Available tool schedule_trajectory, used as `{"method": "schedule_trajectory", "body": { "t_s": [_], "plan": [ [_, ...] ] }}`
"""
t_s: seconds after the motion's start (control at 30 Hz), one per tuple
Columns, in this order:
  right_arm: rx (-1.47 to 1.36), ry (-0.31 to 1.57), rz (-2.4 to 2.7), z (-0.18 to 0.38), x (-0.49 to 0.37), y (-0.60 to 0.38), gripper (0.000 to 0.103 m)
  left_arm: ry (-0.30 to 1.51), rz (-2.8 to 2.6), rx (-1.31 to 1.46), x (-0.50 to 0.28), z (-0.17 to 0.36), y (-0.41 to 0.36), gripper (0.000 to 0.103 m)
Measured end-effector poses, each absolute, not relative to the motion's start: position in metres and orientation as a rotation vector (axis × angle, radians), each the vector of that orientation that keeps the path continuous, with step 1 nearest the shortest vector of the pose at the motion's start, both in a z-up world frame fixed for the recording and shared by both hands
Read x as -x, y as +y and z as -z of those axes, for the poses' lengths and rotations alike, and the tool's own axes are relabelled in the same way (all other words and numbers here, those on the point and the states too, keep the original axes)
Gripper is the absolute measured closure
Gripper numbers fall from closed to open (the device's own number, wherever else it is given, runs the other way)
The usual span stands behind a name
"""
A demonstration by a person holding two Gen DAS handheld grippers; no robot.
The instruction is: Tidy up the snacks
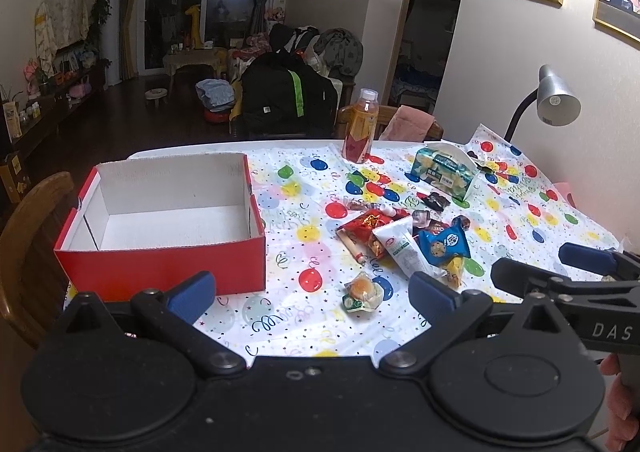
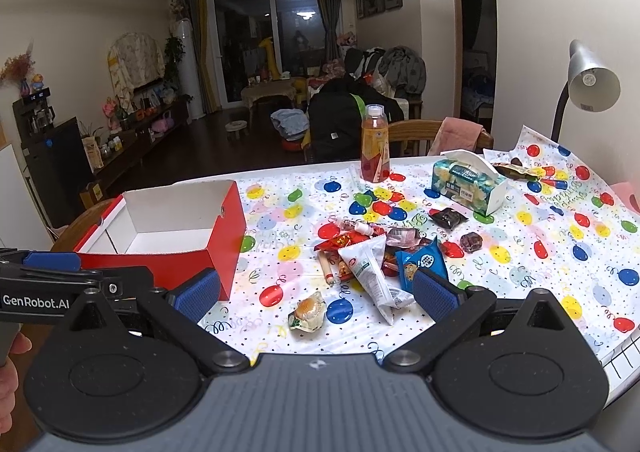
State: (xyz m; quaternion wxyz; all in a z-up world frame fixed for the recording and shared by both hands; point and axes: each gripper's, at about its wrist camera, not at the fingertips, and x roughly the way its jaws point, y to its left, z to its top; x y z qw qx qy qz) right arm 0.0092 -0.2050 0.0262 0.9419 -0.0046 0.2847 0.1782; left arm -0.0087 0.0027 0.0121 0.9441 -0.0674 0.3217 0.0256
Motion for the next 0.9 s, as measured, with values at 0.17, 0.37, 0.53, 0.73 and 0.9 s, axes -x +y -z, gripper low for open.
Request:
{"method": "schedule_trajectory", "body": {
  "t_s": [0.17, 0.37, 0.53, 0.73, 0.9],
  "plan": [
    [0.010, 0.577, -0.359, -0.0258, -0.0077, -0.2059, 0.000, 0.647, -0.050, 0.132, 0.0097, -0.0135, 0.0023, 0.000],
    [0.011, 0.574, -0.358, -0.0260, -0.0070, -0.2060, 0.000, 0.646, -0.049, 0.131, 0.0099, -0.0137, 0.0014, 0.000],
    [0.011, 0.575, -0.357, -0.0261, -0.0070, -0.2060, 0.000, 0.645, -0.050, 0.131, 0.0098, -0.0139, 0.0010, 0.000],
    [0.010, 0.573, -0.358, -0.0260, -0.0063, -0.2059, 0.000, 0.646, -0.050, 0.132, 0.0099, -0.0138, 0.0018, 0.000],
    [0.013, 0.570, -0.357, -0.0267, -0.0060, -0.2049, 0.000, 0.642, -0.050, 0.131, 0.0105, -0.0133, 0.0014, 0.000]
  ]
}}
